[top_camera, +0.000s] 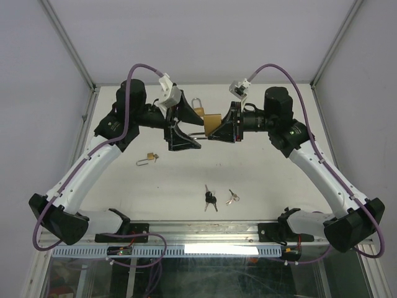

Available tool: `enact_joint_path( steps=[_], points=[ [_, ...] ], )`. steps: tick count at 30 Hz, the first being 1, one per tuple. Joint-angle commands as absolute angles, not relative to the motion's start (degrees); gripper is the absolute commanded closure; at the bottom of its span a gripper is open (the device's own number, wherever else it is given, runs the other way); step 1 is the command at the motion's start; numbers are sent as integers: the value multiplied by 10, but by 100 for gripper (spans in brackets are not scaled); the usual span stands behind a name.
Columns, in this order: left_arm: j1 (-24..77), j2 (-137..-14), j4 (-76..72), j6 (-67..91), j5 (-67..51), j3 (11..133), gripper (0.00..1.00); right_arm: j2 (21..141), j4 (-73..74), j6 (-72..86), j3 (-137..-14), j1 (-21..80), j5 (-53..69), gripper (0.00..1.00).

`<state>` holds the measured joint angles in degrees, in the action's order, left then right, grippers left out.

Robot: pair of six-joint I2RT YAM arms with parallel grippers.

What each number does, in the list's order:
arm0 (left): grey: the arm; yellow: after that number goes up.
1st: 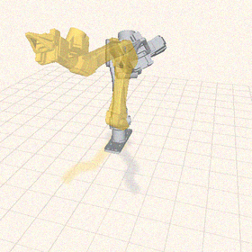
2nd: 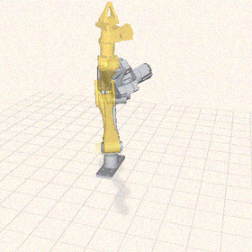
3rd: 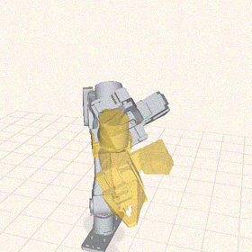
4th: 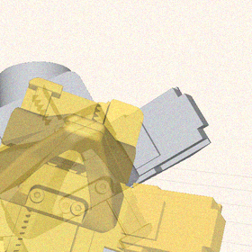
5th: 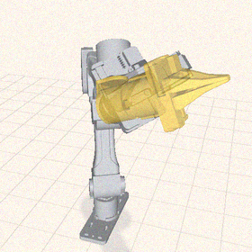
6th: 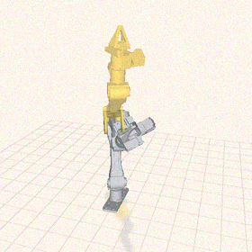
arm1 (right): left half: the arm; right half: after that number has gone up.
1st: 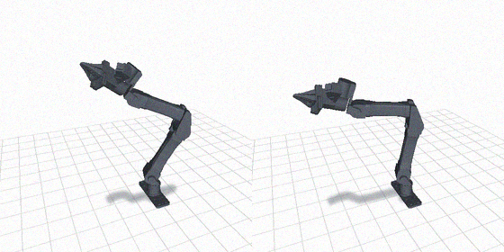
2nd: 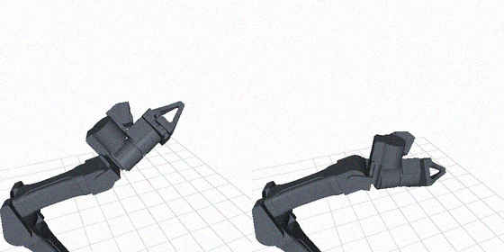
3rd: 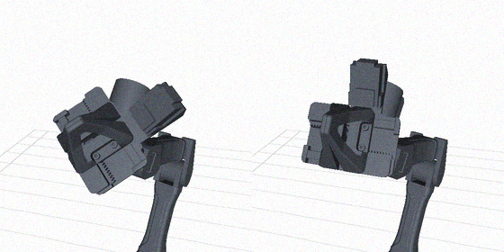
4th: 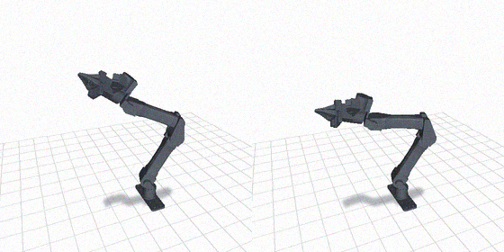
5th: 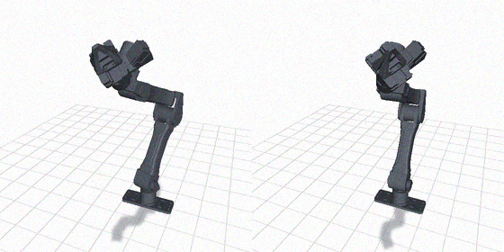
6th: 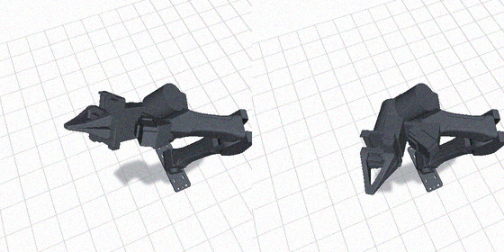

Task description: Unlock with the key

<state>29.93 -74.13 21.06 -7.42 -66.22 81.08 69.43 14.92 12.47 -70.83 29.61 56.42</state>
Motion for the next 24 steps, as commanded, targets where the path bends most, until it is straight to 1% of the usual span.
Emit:
enact_joint_path(
  steps=[1,4,6,7,8,10,13,14,16,17,18,21,24],
  points=[
    [323,-717,172,-33,-597,774,13,687,45,115,-739,302,573,100],
    [322,-709,177,-69,-547,760,10,690,33,118,-747,303,593,100],
    [314,-710,179,-81,-539,757,10,693,35,117,-753,303,603,100],
    [314,-713,183,-87,-538,757,10,693,34,116,-753,303,605,100],
    [313,-719,194,-96,-536,758,13,692,32,117,-752,302,607,100],
    [314,-728,210,-104,-541,761,24,691,27,120,-751,303,606,100],
    [314,-733,221,-123,-566,761,45,693,21,121,-747,303,607,100],
    [314,-733,221,-124,-575,763,55,693,21,121,-745,303,606,100],
    [314,-732,223,-122,-593,765,82,694,20,119,-739,304,605,100],
    [314,-730,224,-119,-600,765,93,695,18,119,-734,304,604,100],
    [314,-729,227,-116,-602,761,100,697,15,119,-730,303,603,100],
    [312,-723,232,-84,-595,738,100,707,-10,131,-709,303,603,100],
    [306,-727,231,-11,-565,701,100,734,-37,160,-678,307,592,100]
  ],
)
